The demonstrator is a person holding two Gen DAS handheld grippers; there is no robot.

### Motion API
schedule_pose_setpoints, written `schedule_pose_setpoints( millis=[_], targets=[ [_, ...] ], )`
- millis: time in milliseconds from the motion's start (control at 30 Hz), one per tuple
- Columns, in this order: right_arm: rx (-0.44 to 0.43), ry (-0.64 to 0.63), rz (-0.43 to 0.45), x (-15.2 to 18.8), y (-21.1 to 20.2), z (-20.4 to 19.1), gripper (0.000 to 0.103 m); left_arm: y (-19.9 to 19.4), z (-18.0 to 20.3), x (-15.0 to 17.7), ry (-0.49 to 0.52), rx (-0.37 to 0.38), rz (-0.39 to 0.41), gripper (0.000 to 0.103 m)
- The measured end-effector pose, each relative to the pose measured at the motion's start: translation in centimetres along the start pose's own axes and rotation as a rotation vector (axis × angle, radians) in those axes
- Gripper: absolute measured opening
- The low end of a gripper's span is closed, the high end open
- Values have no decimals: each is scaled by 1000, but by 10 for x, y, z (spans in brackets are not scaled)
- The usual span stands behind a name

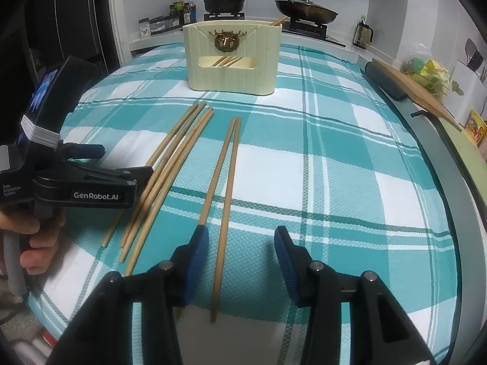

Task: Organize utensils
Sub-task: 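Grasp a wooden chopstick with the left tool while the right tool grasps another chopstick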

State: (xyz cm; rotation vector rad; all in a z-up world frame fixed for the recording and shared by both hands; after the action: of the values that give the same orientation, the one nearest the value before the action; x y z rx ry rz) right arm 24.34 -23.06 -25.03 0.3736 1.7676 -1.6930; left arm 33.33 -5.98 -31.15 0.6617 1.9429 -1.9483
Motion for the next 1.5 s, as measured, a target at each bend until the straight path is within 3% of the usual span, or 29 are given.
schedule_pose_setpoints(
  millis=[600, 667, 733, 767, 833, 933, 1067, 1200, 1367, 1433, 1500],
  targets=[
    [40, -52, -3, 1, 2, -2, 46, 2, 1, -4, 3, 12, 7, 98],
    [41, -54, -5, 0, 2, -3, 46, 0, 3, -5, 10, 28, 16, 90],
    [37, -47, 0, -1, 2, -1, 46, -4, 8, -6, 29, 53, 26, 70],
    [34, -33, 2, -2, 2, 2, 46, -5, 12, -7, 40, 62, 31, 64],
    [10, 12, -3, -5, 2, 9, 46, -9, 17, -8, 60, 76, 46, 37],
    [-38, 71, -25, -9, 6, 16, 46, -12, 20, -8, 69, 82, 61, 6],
    [-122, 76, -55, -15, 15, 5, 41, -15, 11, -1, 45, 85, 62, 5],
    [-97, -13, -113, -12, 33, -6, 25, -25, -9, 20, 31, 61, 41, 5],
    [-93, -91, -132, -11, 41, -16, 24, -34, -19, 35, 49, 54, 12, 9],
    [-101, -106, -139, -18, 46, -18, 24, -31, -20, 30, 55, 69, 0, 30],
    [-109, -109, -150, -28, 54, -16, 24, -26, -23, 22, 69, 64, -4, 44]
  ],
)
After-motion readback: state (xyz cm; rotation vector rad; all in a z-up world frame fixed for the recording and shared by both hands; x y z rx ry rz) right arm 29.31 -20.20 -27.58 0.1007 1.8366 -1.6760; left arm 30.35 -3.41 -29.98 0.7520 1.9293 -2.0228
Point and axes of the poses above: each gripper's, at about its wrist camera, not at the fingertips, and y roughly the way its jaws point, z to its right, x to its underside, the point moved 9 cm from there along y, roughly the way its jaws point, and after that the axes turned 1 degree about z, right-handed, at the moved point
